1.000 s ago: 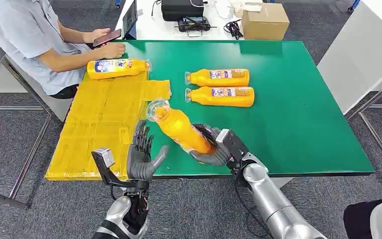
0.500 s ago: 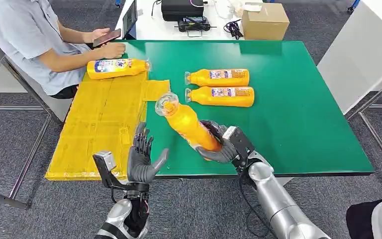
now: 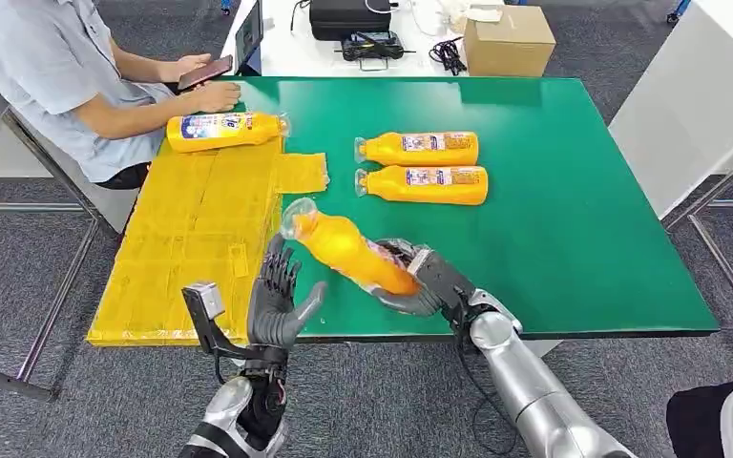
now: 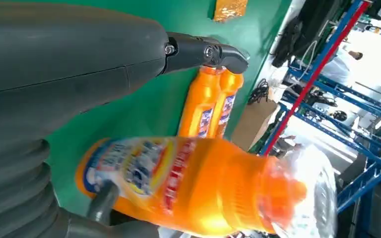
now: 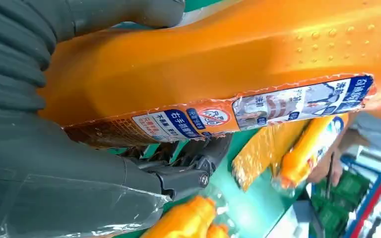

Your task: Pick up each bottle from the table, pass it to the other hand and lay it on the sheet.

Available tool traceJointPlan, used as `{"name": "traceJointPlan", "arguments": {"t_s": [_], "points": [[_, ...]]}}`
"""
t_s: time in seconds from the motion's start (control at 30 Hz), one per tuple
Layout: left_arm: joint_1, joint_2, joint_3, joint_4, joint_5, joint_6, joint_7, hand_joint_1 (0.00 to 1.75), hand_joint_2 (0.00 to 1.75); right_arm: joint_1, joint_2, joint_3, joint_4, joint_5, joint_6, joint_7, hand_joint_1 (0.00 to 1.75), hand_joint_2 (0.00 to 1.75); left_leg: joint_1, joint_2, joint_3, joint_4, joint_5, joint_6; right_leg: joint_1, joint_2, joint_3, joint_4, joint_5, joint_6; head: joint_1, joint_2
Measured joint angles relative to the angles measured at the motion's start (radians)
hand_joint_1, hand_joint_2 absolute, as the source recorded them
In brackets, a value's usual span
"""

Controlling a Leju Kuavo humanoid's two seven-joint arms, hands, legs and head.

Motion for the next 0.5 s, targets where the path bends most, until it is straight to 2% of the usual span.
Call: {"name": "traceJointPlan", "arguments": {"t_s": [0.2, 0.33, 0.37, 0.5], "points": [[-0.015, -0.002, 0.000, 0.011, 0.006, 0.002, -0.003, 0.00, 1.75, -0.027, -0.003, 0.036, 0.028, 0.011, 0.021, 0.006, 1.55, 1.75, 0.000, 0.000, 0.000, 0.000, 0.000, 0.000, 0.000, 0.000, 0.000, 0.000, 0.000, 0.000, 0.000, 0.000], [-0.015, -0.002, 0.000, 0.011, 0.007, 0.008, -0.010, 0.00, 1.75, -0.034, -0.002, 0.055, 0.039, 0.011, 0.023, 0.008, 1.71, 1.75, 0.000, 0.000, 0.000, 0.000, 0.000, 0.000, 0.000, 0.000, 0.000, 0.000, 0.000, 0.000, 0.000, 0.000], [-0.015, -0.002, 0.000, 0.011, 0.007, 0.010, -0.012, 0.00, 1.75, -0.035, -0.002, 0.061, 0.040, 0.011, 0.025, 0.008, 1.62, 1.75, 0.000, 0.000, 0.000, 0.000, 0.000, 0.000, 0.000, 0.000, 0.000, 0.000, 0.000, 0.000, 0.000, 0.000], [-0.015, -0.002, 0.001, 0.011, 0.014, 0.011, -0.011, 0.00, 1.75, -0.040, 0.005, 0.074, 0.042, 0.000, 0.029, 0.003, 1.61, 1.75, 0.000, 0.000, 0.000, 0.000, 0.000, 0.000, 0.000, 0.000, 0.000, 0.000, 0.000, 0.000, 0.000, 0.000]]}}
